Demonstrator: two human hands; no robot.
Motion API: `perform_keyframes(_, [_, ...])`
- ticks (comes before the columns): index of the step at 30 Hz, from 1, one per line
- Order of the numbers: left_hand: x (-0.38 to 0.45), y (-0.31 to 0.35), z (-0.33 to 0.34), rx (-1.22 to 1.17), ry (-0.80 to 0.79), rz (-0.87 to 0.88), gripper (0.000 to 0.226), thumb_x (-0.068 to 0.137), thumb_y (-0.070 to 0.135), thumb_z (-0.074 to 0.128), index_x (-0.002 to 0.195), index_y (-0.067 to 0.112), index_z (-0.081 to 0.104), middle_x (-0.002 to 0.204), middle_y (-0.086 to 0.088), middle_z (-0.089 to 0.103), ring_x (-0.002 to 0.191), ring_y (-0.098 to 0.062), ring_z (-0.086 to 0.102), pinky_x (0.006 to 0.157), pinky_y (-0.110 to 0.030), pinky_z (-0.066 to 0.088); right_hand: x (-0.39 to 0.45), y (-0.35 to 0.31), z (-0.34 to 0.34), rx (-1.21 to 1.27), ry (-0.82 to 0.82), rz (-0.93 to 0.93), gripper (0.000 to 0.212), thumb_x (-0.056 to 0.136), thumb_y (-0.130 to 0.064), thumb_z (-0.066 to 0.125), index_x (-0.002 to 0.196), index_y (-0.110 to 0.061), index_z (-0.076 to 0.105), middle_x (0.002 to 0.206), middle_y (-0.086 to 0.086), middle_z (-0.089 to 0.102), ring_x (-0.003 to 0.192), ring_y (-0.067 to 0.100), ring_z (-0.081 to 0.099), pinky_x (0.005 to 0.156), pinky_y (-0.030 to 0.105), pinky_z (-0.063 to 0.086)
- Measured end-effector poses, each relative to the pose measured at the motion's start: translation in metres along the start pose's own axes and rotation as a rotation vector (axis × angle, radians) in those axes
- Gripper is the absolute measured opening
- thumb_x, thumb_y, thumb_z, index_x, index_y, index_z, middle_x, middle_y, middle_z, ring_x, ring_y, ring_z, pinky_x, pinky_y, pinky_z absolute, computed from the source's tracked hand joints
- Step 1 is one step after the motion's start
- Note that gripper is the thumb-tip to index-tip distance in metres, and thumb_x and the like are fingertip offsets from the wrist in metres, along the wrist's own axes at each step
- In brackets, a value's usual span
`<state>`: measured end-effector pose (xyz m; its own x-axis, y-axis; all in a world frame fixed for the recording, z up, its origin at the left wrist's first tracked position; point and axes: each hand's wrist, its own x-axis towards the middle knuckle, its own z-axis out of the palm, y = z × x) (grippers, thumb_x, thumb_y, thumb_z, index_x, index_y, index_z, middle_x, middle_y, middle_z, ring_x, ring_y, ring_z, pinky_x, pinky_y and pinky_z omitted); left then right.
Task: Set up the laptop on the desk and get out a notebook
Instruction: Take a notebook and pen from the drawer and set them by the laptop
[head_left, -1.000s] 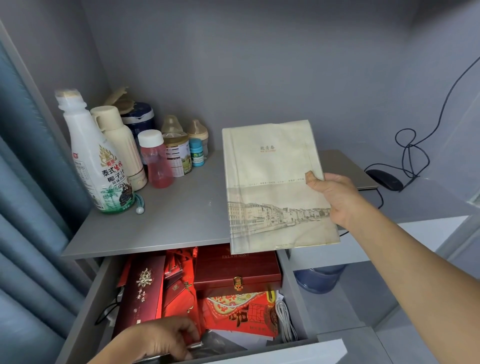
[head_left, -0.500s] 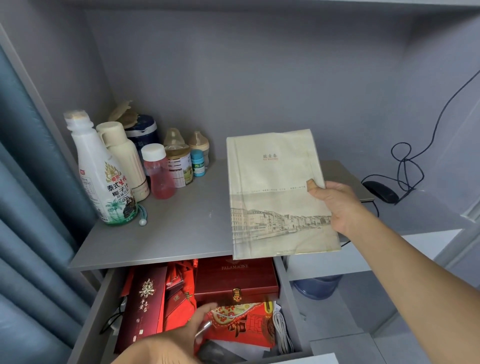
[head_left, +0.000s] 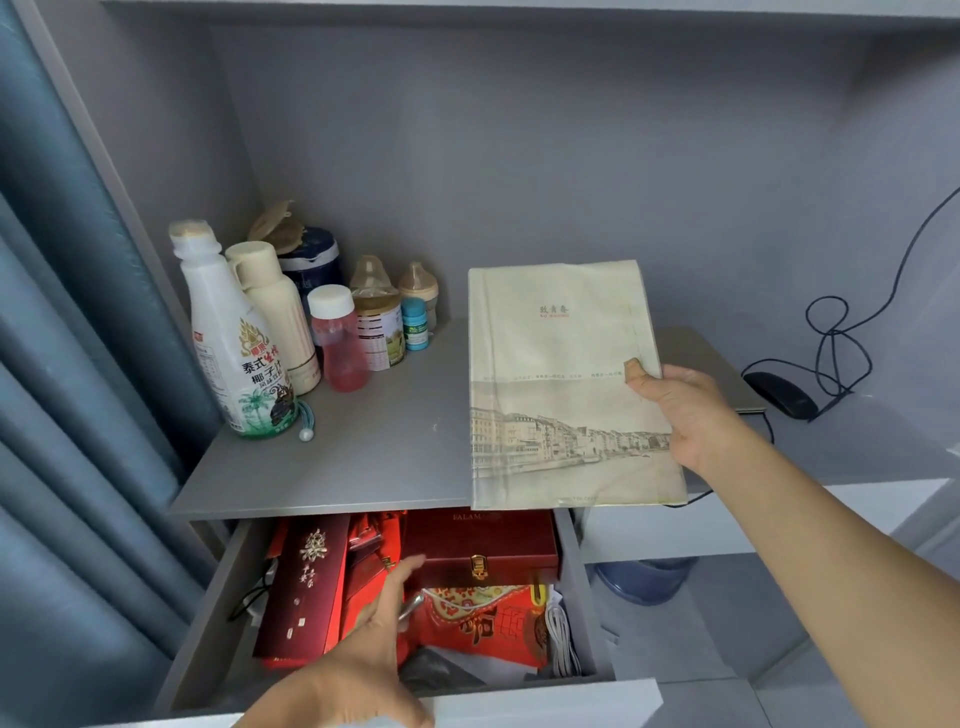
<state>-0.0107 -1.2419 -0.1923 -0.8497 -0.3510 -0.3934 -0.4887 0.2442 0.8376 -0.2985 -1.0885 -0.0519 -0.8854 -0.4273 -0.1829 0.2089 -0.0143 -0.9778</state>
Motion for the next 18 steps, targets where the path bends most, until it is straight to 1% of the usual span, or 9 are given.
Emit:
perform_keyframes(1, [0.002,0.000,-0.002,0.040,-0.019,-0.006,0.116,0.061,0.012,0.077,0.139,0.052,0.001,0.144,0.000,0.020,0.136,-0.004,0.025,0.095,-0.010,0.036,0.000,0.001,0.000,0.002,-0.003,-0.003,0.006,0.077,-0.021,0.076,0.077,-0.017,0.071,0.100,0.009,0.072,0.105,0.031,0.064,0.102,0.054,0.045])
perform_keyframes(2, [0.003,0.000,-0.005,0.074,-0.036,-0.007,0.123,0.054,0.012,0.079,0.139,0.051,-0.002,0.145,-0.002,0.020,0.136,-0.004,0.025,0.093,-0.009,0.035,-0.001,0.003,-0.001,0.003,-0.005,-0.004,0.006,0.078,-0.020,0.075,0.077,-0.017,0.071,0.102,0.010,0.071,0.105,0.031,0.064,0.101,0.054,0.045])
perform_keyframes(4, [0.008,-0.004,-0.010,0.098,0.009,-0.009,0.127,0.048,0.016,0.081,0.136,0.056,-0.001,0.150,-0.004,0.019,0.141,-0.009,0.024,0.099,-0.016,0.038,-0.001,0.005,-0.002,0.003,-0.009,-0.008,0.005,0.078,-0.020,0.075,0.078,-0.017,0.071,0.104,0.011,0.071,0.106,0.031,0.064,0.102,0.053,0.045])
perform_keyframes(6, [0.013,-0.004,-0.013,0.133,0.049,-0.004,0.127,0.046,0.019,0.083,0.130,0.062,-0.001,0.150,-0.002,0.022,0.143,-0.011,0.022,0.110,-0.028,0.035,-0.001,0.007,-0.003,0.002,-0.010,-0.013,0.006,0.078,-0.021,0.075,0.078,-0.017,0.071,0.104,0.010,0.071,0.109,0.032,0.063,0.102,0.054,0.044])
perform_keyframes(8, [0.017,-0.001,-0.016,0.169,0.060,0.011,0.127,0.045,0.020,0.085,0.129,0.061,-0.001,0.145,0.001,0.025,0.141,-0.014,0.024,0.115,-0.034,0.028,0.000,0.009,-0.005,-0.004,-0.011,-0.010,0.006,0.078,-0.021,0.075,0.077,-0.017,0.072,0.101,0.007,0.072,0.109,0.033,0.063,0.102,0.054,0.044])
perform_keyframes(11, [0.025,-0.002,-0.019,0.233,0.117,0.016,0.132,0.041,0.024,0.087,0.135,0.055,0.000,0.134,0.004,0.032,0.138,-0.013,0.027,0.115,-0.035,0.026,0.002,0.011,-0.007,0.006,-0.013,-0.016,0.006,0.079,-0.019,0.074,0.075,-0.016,0.071,0.096,0.005,0.072,0.101,0.030,0.064,0.101,0.055,0.045])
perform_keyframes(14, [0.029,0.003,-0.020,0.333,0.212,0.021,0.134,0.039,0.029,0.087,0.137,0.051,0.000,0.131,0.007,0.035,0.132,-0.013,0.029,0.113,-0.037,0.026,0.005,0.013,-0.008,0.017,-0.004,-0.015,0.007,0.077,-0.020,0.076,0.073,-0.016,0.072,0.099,0.005,0.072,0.111,0.034,0.062,0.103,0.055,0.043])
perform_keyframes(16, [0.031,0.008,-0.020,0.399,0.265,0.024,0.136,0.041,0.030,0.088,0.140,0.047,-0.003,0.132,0.008,0.032,0.127,-0.015,0.028,0.108,-0.034,0.025,0.007,0.015,-0.009,0.025,0.003,-0.014,0.008,0.076,-0.022,0.077,0.071,-0.016,0.074,0.100,0.007,0.072,0.114,0.033,0.061,0.104,0.055,0.042])
perform_keyframes(18, [0.034,0.010,-0.021,0.440,0.314,0.015,0.141,0.041,0.033,0.088,0.141,0.047,-0.010,0.133,0.006,0.033,0.127,-0.018,0.029,0.106,-0.034,0.024,0.010,0.015,-0.009,0.029,-0.002,-0.013,0.009,0.074,-0.022,0.078,0.068,-0.017,0.075,0.100,0.007,0.073,0.115,0.033,0.060,0.105,0.056,0.039])
